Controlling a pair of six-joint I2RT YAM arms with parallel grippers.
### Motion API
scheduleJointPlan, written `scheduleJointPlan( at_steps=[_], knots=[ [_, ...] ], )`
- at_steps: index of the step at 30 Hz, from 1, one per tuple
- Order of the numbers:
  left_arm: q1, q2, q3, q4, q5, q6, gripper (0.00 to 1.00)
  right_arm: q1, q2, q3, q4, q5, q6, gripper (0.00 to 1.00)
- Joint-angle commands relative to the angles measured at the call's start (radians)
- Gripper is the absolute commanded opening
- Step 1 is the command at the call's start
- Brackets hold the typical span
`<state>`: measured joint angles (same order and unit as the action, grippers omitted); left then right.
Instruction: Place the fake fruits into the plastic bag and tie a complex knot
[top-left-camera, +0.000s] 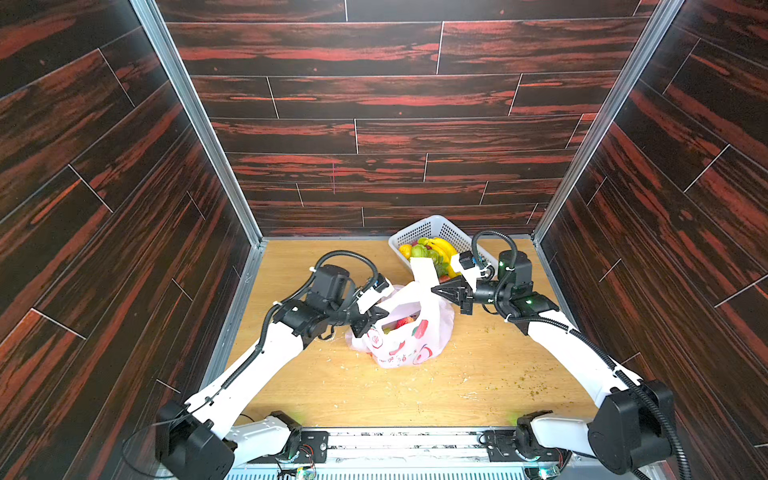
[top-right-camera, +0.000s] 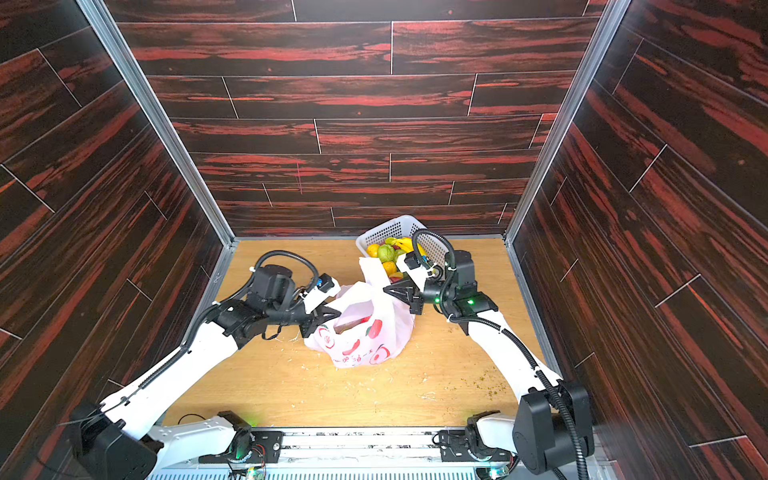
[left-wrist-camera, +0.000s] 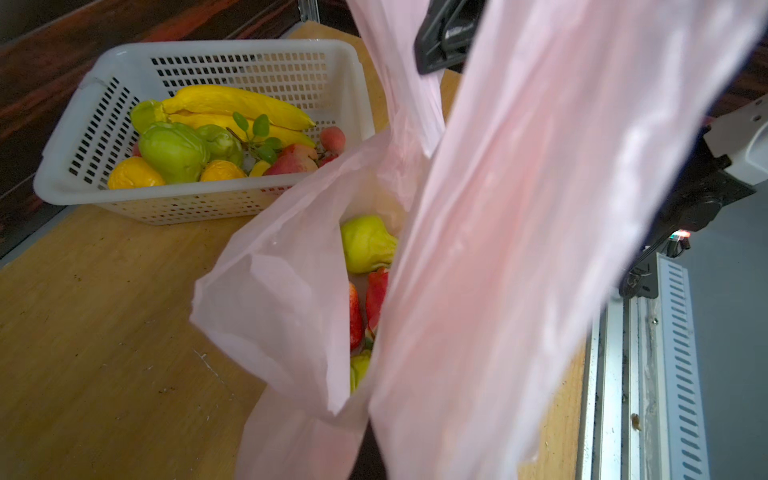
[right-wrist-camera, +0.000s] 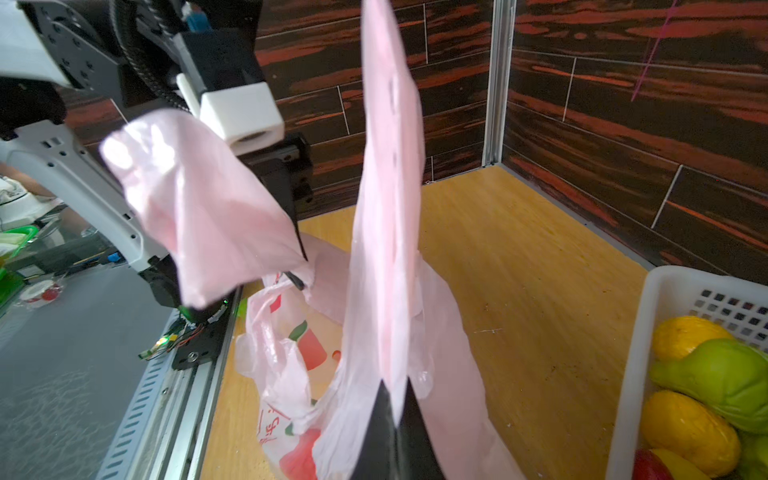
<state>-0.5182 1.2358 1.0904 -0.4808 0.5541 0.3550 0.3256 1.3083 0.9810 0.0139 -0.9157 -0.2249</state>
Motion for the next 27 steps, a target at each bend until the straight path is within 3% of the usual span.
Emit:
scheduleJointPlan(
  at_steps=[1, 5, 7, 16, 27],
  knots=[
    [-0.020, 0.030, 0.041, -0.069, -0.033, 0.057, 0.00, 0.010, 0.025, 0.012, -0.012, -0.058, -0.034, 0.00],
    [-0.027, 0.052, 0.049, -0.067, -0.053, 0.058, 0.00, 0.012, 0.024, 0.000, 0.001, -0.072, -0.028, 0.01],
    [-0.029, 0.059, 0.053, -0.058, -0.056, 0.051, 0.00, 0.012, 0.019, -0.012, 0.008, -0.071, -0.027, 0.06],
    [-0.043, 0.096, 0.076, -0.059, -0.084, 0.050, 0.00, 0.012, -0.024, -0.097, 0.089, -0.042, -0.005, 0.52],
    [-0.042, 0.020, 0.032, -0.062, -0.192, 0.060, 0.00, 0.013, -0.028, -0.124, 0.173, -0.024, 0.019, 0.83]
  ],
)
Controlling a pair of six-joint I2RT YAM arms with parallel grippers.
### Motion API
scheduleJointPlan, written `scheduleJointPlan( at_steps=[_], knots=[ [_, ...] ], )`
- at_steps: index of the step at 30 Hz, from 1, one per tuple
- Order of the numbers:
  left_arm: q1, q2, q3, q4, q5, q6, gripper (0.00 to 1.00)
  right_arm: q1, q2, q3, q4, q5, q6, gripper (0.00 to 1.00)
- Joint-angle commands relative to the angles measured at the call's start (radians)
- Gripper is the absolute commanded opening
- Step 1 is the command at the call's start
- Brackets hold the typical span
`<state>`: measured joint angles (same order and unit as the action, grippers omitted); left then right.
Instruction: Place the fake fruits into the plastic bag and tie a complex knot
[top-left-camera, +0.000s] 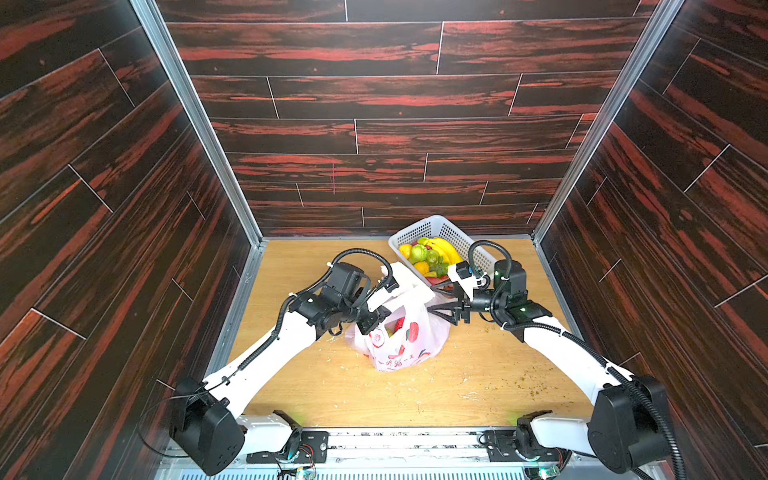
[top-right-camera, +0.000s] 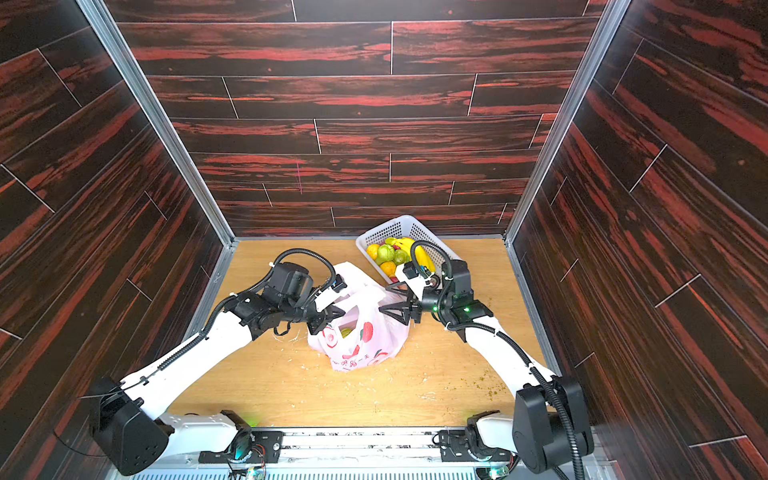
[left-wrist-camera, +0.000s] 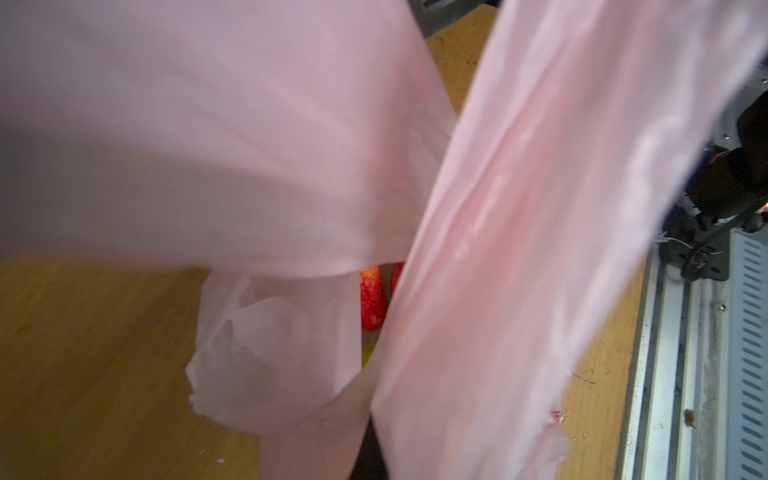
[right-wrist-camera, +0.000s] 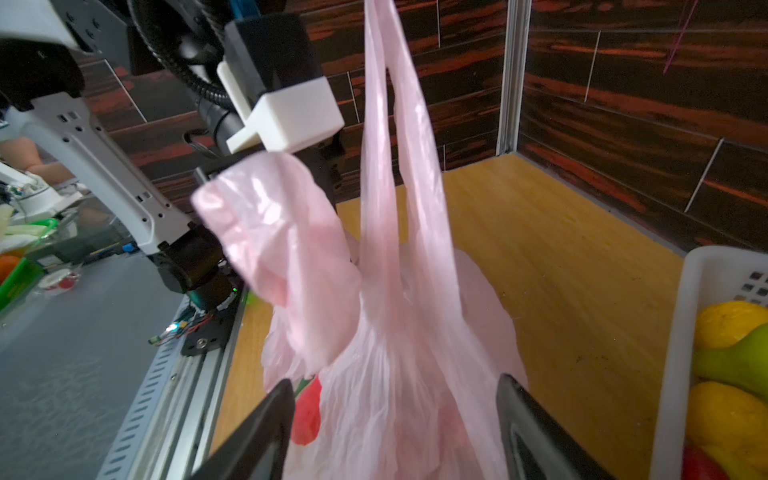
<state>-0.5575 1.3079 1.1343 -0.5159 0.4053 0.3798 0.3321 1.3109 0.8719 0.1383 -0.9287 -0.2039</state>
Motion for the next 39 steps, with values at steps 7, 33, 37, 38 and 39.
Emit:
scheduleJointPlan(
  at_steps=[7, 33, 37, 38, 39],
  knots=[
    [0.010, -0.058, -0.021, -0.029, -0.055, 0.032, 0.00, 0.038, 0.005, 0.040, 0.021, 0.021, -0.038, 0.90],
    [0.008, -0.024, 0.009, -0.040, -0.010, 0.042, 0.00, 0.076, 0.030, 0.068, 0.015, 0.054, -0.055, 0.92],
    [0.008, -0.046, -0.011, -0.026, -0.020, 0.041, 0.00, 0.079, 0.038, 0.077, 0.017, 0.048, -0.048, 0.93],
    [0.008, -0.043, -0.007, -0.027, -0.019, 0.041, 0.00, 0.082, 0.043, 0.082, 0.013, 0.049, -0.052, 0.93],
    [0.008, -0.040, -0.005, -0.030, -0.018, 0.041, 0.00, 0.086, 0.048, 0.086, 0.009, 0.053, -0.055, 0.93]
  ],
)
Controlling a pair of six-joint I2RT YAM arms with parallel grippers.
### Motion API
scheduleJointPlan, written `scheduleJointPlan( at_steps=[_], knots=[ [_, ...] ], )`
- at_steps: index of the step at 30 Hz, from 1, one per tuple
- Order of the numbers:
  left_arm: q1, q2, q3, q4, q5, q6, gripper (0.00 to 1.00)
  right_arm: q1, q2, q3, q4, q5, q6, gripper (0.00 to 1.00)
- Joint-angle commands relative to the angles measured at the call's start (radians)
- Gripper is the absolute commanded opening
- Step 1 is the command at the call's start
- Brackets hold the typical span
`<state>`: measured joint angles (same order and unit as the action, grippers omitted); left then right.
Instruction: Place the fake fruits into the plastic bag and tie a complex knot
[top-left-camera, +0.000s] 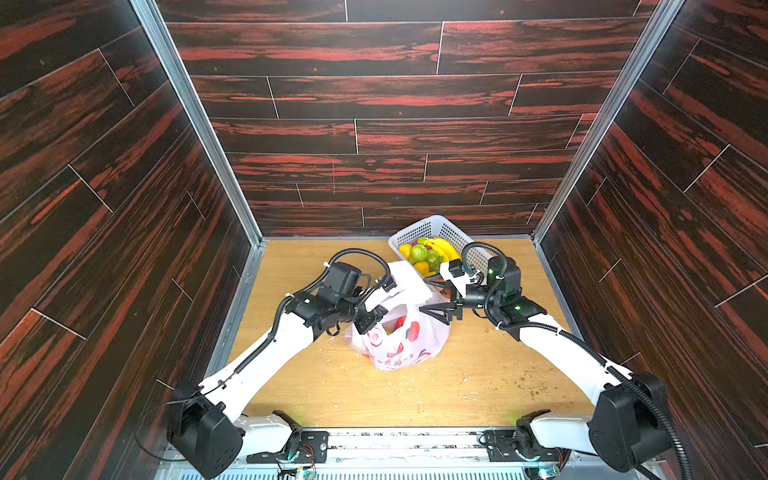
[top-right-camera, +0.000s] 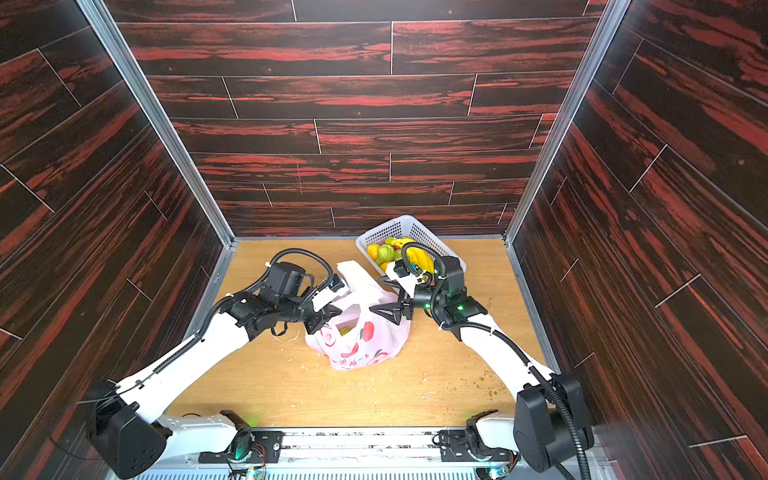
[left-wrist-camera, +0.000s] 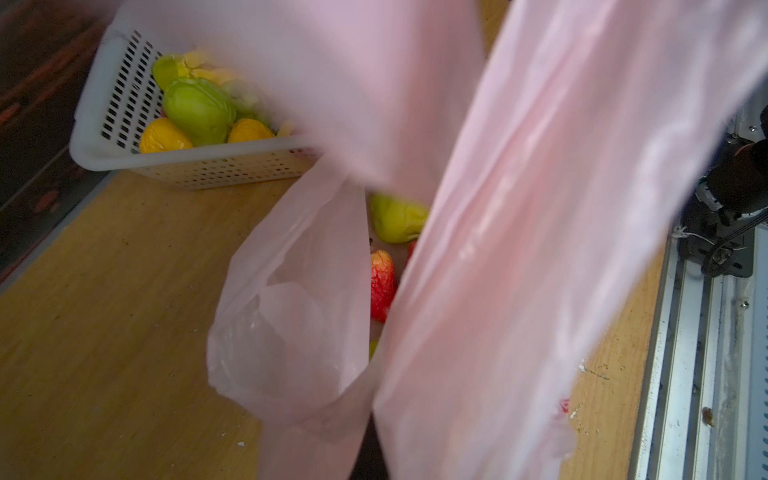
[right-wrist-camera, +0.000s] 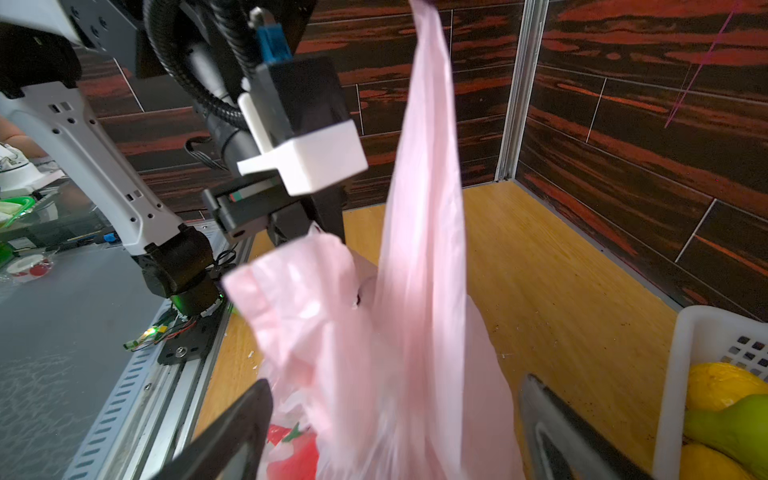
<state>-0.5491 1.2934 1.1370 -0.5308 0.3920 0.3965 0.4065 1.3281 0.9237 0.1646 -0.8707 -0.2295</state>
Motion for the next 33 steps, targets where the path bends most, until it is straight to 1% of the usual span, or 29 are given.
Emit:
scheduleJointPlan(
  at_steps=[1, 15, 28, 33],
  knots=[
    [0.000, -0.023, -0.004, -0.019, -0.007, 0.024, 0.00, 0.015, 0.034, 0.039, -0.020, -0.002, -0.032, 0.93],
    [0.000, 0.007, 0.022, -0.027, 0.008, 0.024, 0.00, 0.036, 0.056, 0.055, 0.013, -0.004, -0.012, 0.93],
    [0.000, 0.004, 0.021, -0.024, 0.005, 0.024, 0.00, 0.072, 0.105, 0.101, 0.014, 0.020, -0.008, 0.93],
    [0.000, 0.003, 0.023, -0.024, 0.003, 0.025, 0.00, 0.086, 0.126, 0.122, 0.003, 0.029, -0.011, 0.90]
  ],
)
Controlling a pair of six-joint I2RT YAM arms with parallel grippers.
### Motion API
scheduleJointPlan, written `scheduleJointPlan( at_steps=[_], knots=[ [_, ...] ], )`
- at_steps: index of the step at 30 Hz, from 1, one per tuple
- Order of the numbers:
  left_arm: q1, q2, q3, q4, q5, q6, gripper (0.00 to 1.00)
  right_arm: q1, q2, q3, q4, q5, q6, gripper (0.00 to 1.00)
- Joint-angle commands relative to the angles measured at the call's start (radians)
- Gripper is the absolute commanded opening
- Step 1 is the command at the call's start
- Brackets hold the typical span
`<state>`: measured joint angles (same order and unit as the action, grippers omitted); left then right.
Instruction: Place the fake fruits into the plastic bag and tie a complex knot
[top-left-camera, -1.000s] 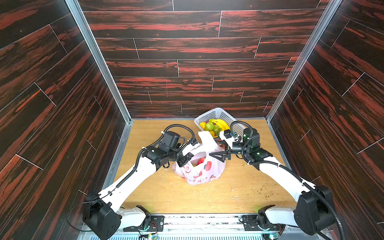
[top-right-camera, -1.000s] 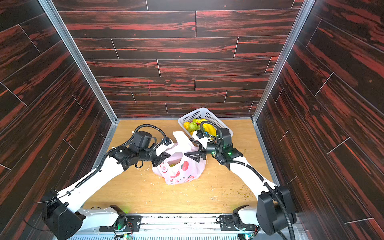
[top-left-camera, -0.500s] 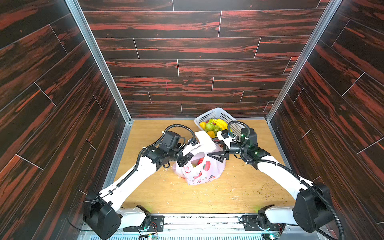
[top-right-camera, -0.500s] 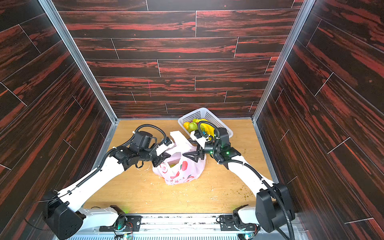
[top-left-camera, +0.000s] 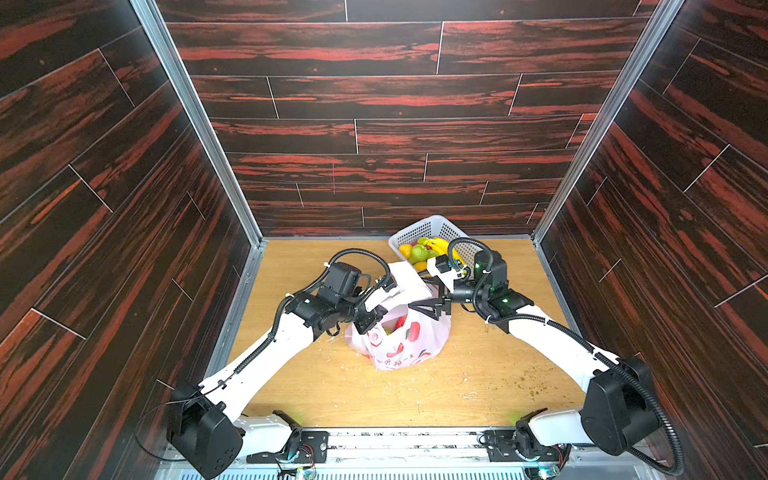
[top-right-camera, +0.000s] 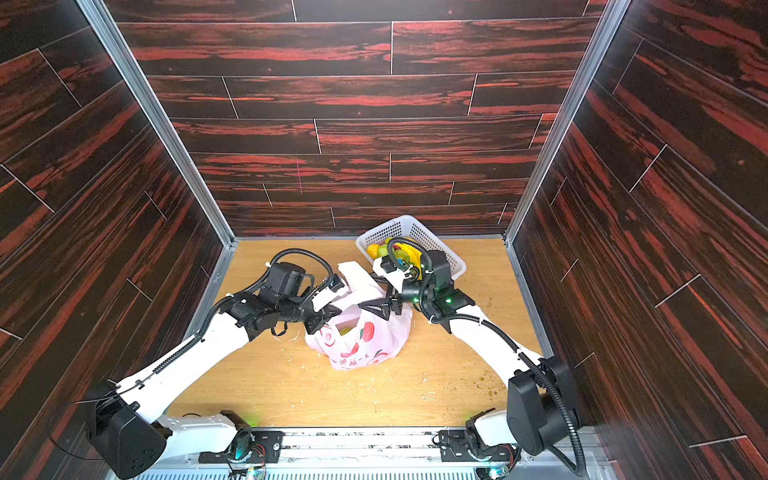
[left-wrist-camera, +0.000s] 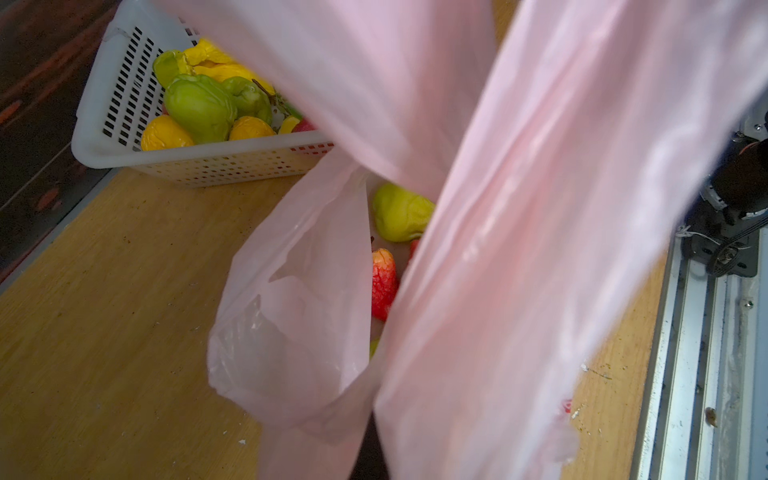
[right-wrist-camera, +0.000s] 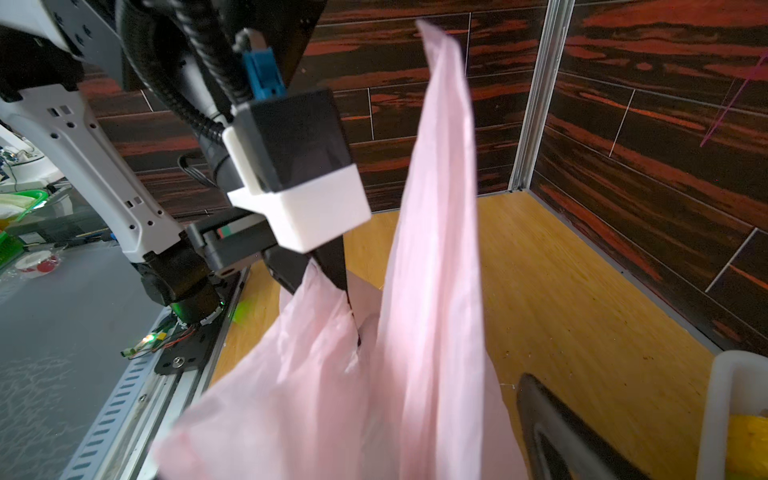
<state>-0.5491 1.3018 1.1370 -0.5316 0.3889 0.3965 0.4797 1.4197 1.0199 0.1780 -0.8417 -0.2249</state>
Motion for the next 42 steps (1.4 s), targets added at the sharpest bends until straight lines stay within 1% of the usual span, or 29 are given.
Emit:
scheduleJointPlan(
  at_steps=[1, 7, 10, 13, 15, 19, 22, 23, 26, 27, 28, 30, 32, 34, 36, 38, 40, 42],
  knots=[
    [0.000, -0.006, 0.021, -0.024, 0.006, 0.024, 0.00, 0.015, 0.036, 0.029, -0.011, 0.000, -0.015, 0.89],
    [0.000, -0.008, 0.019, -0.024, 0.004, 0.024, 0.00, 0.023, 0.059, 0.044, -0.024, -0.004, -0.013, 0.80],
    [0.000, -0.006, 0.021, -0.023, -0.002, 0.024, 0.00, 0.026, 0.063, 0.049, -0.032, -0.015, -0.012, 0.70],
    [0.000, -0.005, 0.021, -0.021, -0.014, 0.018, 0.00, 0.027, 0.068, 0.055, -0.033, -0.043, 0.003, 0.53],
    [0.000, -0.003, 0.022, -0.016, -0.021, 0.011, 0.00, 0.025, 0.073, 0.054, -0.025, -0.060, 0.014, 0.40],
    [0.000, -0.002, 0.025, -0.010, -0.034, 0.001, 0.00, 0.025, 0.075, 0.051, -0.027, -0.061, 0.017, 0.17],
    [0.000, -0.010, 0.019, 0.008, -0.053, -0.017, 0.00, 0.026, 0.064, 0.048, -0.029, -0.059, 0.016, 0.03],
    [0.000, -0.013, 0.015, 0.019, -0.060, -0.023, 0.01, 0.026, 0.060, 0.045, -0.028, -0.056, 0.015, 0.00],
    [0.001, -0.030, 0.005, 0.040, -0.069, -0.042, 0.18, 0.026, 0.043, 0.034, -0.025, -0.047, 0.010, 0.00],
    [0.004, -0.035, 0.004, 0.043, -0.068, -0.046, 0.27, 0.027, 0.038, 0.031, -0.024, -0.044, 0.008, 0.00],
    [0.003, -0.044, 0.000, 0.050, -0.069, -0.057, 0.33, 0.026, 0.034, 0.029, -0.024, -0.038, 0.006, 0.00],
    [0.012, -0.063, -0.005, 0.063, -0.053, -0.073, 0.42, 0.025, 0.027, 0.023, -0.025, -0.031, -0.001, 0.00],
    [0.033, -0.092, -0.017, 0.092, -0.013, -0.105, 0.53, 0.026, 0.022, 0.020, -0.026, -0.025, -0.007, 0.00],
    [0.065, -0.125, -0.034, 0.140, 0.034, -0.154, 0.60, 0.026, 0.019, 0.018, -0.025, -0.023, -0.008, 0.00],
    [0.117, -0.159, -0.062, 0.219, 0.106, -0.229, 0.65, 0.026, 0.018, 0.017, -0.029, -0.026, -0.012, 0.00],
    [0.180, -0.190, -0.099, 0.346, 0.153, -0.350, 0.71, 0.026, 0.016, 0.019, -0.031, -0.028, -0.012, 0.00],
    [0.230, -0.193, -0.113, 0.439, 0.167, -0.464, 0.74, 0.026, 0.015, 0.019, -0.030, -0.030, -0.011, 0.00],
    [0.268, -0.165, -0.097, 0.483, 0.180, -0.554, 0.75, 0.026, 0.015, 0.018, -0.031, -0.034, -0.012, 0.00]
  ],
)
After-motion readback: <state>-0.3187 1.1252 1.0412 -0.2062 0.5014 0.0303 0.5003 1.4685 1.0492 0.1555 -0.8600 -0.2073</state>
